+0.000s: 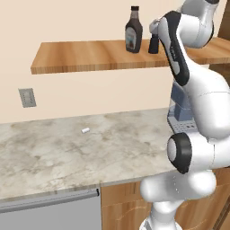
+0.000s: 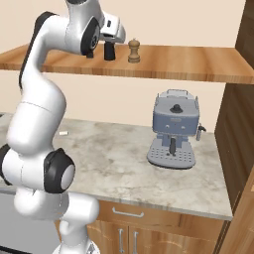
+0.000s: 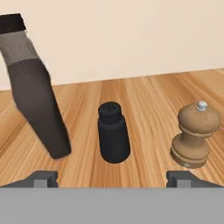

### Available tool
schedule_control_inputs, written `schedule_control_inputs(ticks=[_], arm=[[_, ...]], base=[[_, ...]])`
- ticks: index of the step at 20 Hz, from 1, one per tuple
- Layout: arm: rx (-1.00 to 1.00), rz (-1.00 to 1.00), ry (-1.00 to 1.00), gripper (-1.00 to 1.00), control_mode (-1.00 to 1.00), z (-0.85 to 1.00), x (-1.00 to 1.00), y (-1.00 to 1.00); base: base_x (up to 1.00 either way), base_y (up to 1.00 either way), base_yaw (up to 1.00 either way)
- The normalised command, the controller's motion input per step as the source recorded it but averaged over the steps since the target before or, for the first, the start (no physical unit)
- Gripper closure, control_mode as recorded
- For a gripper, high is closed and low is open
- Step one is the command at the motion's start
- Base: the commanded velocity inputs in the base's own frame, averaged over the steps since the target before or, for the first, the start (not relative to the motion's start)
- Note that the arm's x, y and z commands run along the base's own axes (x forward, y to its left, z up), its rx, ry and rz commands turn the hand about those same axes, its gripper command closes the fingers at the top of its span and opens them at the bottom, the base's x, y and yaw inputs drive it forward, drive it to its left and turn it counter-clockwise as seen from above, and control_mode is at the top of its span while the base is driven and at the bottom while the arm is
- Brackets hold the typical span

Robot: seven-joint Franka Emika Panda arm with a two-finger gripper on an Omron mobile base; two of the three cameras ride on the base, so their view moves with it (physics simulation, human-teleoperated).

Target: There are various items on the counter. Only move the condiments/shakers into the cabinet.

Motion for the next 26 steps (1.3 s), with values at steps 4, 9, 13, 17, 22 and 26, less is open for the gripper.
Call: schedule_control_inputs(ticks=[4,9,13,17,22,26], arm=[[0.00,0.01,-0.31,-1.00,-1.00,-0.27,-1.00,0.00],[0.00,0.00,-0.10,-1.00,-1.00,-0.62,-1.00,0.00],[-0.02,0.00,0.00,-1.00,-1.00,-0.86,-1.00,0.00],[0.00,-0.03,0.02,-1.00,-1.00,-0.85,-1.00,-0.05],[-0.02,-0.03,0.05,-1.00,-1.00,-0.27,-0.36,0.01],[0.01,0.00,-0.06,-1.00,-1.00,0.00,-0.21,-0.02]], base=[[0.00,0.00,0.00],[0.00,0.00,0.00],[0.00,0.00,0.00],[0.00,0.00,0.00],[0.00,0.00,0.00],[0.00,0.00,0.00]])
